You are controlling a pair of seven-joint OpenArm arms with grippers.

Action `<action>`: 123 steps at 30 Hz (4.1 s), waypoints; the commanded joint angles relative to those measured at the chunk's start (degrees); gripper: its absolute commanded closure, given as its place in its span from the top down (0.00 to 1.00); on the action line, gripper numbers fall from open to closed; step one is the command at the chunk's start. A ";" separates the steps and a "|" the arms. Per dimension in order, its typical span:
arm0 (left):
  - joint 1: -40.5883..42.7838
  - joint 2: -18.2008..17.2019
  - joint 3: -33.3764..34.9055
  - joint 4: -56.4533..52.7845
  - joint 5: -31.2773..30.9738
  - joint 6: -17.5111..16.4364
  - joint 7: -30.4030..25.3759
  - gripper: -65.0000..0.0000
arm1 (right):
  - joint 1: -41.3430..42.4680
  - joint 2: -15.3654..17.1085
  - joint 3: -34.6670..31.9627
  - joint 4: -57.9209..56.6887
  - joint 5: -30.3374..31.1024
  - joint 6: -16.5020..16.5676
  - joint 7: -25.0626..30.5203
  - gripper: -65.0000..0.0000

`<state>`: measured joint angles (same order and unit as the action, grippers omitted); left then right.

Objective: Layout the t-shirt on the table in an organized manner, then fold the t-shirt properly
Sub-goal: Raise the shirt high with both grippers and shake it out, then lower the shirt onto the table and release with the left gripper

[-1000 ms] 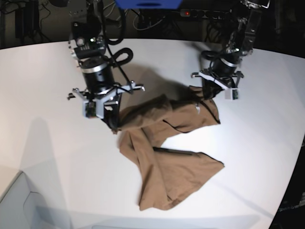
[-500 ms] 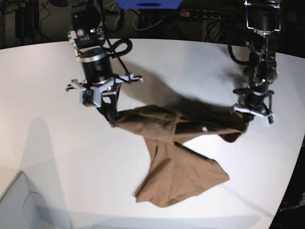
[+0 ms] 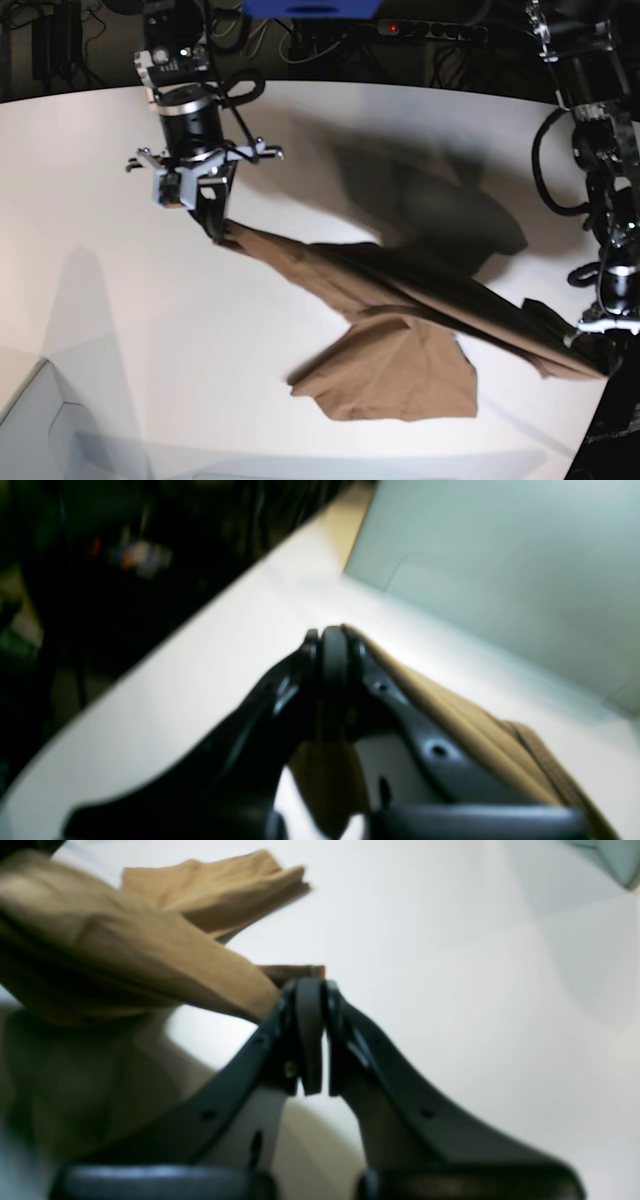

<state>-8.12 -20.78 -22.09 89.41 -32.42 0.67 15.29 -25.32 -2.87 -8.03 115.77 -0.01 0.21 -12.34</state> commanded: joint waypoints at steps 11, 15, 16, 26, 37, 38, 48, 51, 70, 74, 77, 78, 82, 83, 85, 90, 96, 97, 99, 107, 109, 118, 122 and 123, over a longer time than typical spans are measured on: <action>-5.20 -0.98 -1.08 16.75 0.12 -0.01 -1.97 0.00 | 8.66 -4.03 -0.80 1.20 -0.03 0.01 1.83 0.00; -11.53 -0.98 -1.34 18.95 1.00 0.08 -1.88 0.00 | 13.23 -5.70 -3.26 1.38 -0.03 0.01 1.92 0.00; -13.55 -0.98 -1.08 19.47 2.49 0.08 -1.88 0.00 | 14.82 -5.96 -3.79 1.38 -0.03 0.01 1.92 0.00; -29.11 -0.98 -1.34 21.93 12.95 0.08 -1.88 0.00 | 33.10 -6.13 -5.55 1.38 -0.03 -0.08 1.92 0.00; -35.18 -3.36 -3.36 21.93 14.62 0.08 -1.88 0.01 | 48.49 -6.13 -3.09 1.47 -0.03 -0.16 2.01 0.00; -36.06 -3.80 -3.63 21.93 14.62 0.08 -1.88 0.01 | 48.84 -6.13 -2.30 1.47 -0.03 -0.16 2.10 0.00; -32.72 -3.88 1.47 19.56 14.62 0.08 -1.88 0.01 | 37.85 -6.13 -0.98 1.38 -0.12 -0.16 7.55 0.00; -28.41 -1.07 1.03 19.30 14.62 0.08 -1.88 0.01 | 36.27 -6.13 0.16 1.11 -0.12 -0.16 7.46 0.00; -25.86 2.36 5.60 2.77 14.62 0.08 -2.41 0.01 | 42.33 -6.13 7.29 -16.64 -0.12 -0.16 6.76 0.00; -31.40 6.05 12.90 -3.74 14.62 0.08 -2.59 0.01 | 33.80 -6.13 8.69 -12.42 -0.12 -0.16 6.76 0.00; -36.94 10.88 18.88 -13.05 14.62 0.08 -3.99 0.01 | 27.83 -6.13 8.16 -10.93 -0.12 -0.16 6.76 0.00; -38.43 12.91 20.81 -16.57 14.62 0.08 -5.66 0.01 | 25.80 -6.13 8.16 -10.23 -0.12 -0.16 6.76 0.00; -43.09 19.32 28.72 -28.97 14.62 0.08 -13.05 0.01 | 18.16 -6.13 8.16 -6.89 -0.12 -0.16 6.76 0.00; -44.41 20.91 30.92 -32.57 14.62 -0.18 -14.45 0.01 | 16.93 -6.13 8.16 -6.45 -0.12 -0.16 6.76 0.00; -46.52 23.98 35.49 -38.90 14.62 -0.27 -16.65 0.02 | 14.99 -6.13 8.34 -6.18 -0.12 -0.16 6.76 0.00; -49.15 28.91 42.88 -48.92 14.62 -0.27 -18.23 0.19 | 11.65 -6.13 8.69 -6.09 -0.12 -0.16 6.76 0.00; -49.77 29.78 53.25 -53.14 14.62 -0.01 -18.23 0.56 | 11.21 -6.13 8.69 -6.09 -0.12 -0.16 6.76 0.00; -49.68 29.70 53.87 -53.05 14.62 -0.01 -18.23 0.59 | 11.30 -6.13 8.69 -6.18 -0.21 -0.16 6.76 0.00; -49.15 27.94 53.52 -51.74 14.27 -0.01 -18.15 0.65 | 11.56 -6.13 9.57 -6.27 -0.21 -0.16 6.67 0.00; -26.56 11.24 43.93 -17.89 14.53 -0.01 -3.29 0.66 | 12.71 -6.13 12.21 -6.27 -0.12 0.01 4.38 0.00; -19.79 7.81 42.53 -9.63 14.62 -0.01 0.23 0.66 | 12.71 -6.13 12.21 -6.27 -0.12 0.01 4.38 0.00; 12.30 -5.64 25.30 13.85 14.71 0.08 5.77 0.66 | 13.76 -6.13 12.12 -6.27 -0.03 0.01 4.38 0.00; 19.15 -4.41 16.33 12.62 18.49 0.08 5.41 0.66 | 13.94 -6.13 12.03 -6.45 -0.03 0.01 4.38 0.00; 19.24 -3.44 15.71 11.12 20.16 -0.18 5.41 0.66 | 13.94 -6.13 12.03 -6.62 -0.03 0.01 4.38 0.00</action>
<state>11.86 -23.99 -6.59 99.68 -11.60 0.89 21.74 -11.99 -8.91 4.08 108.22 -0.05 0.03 -9.82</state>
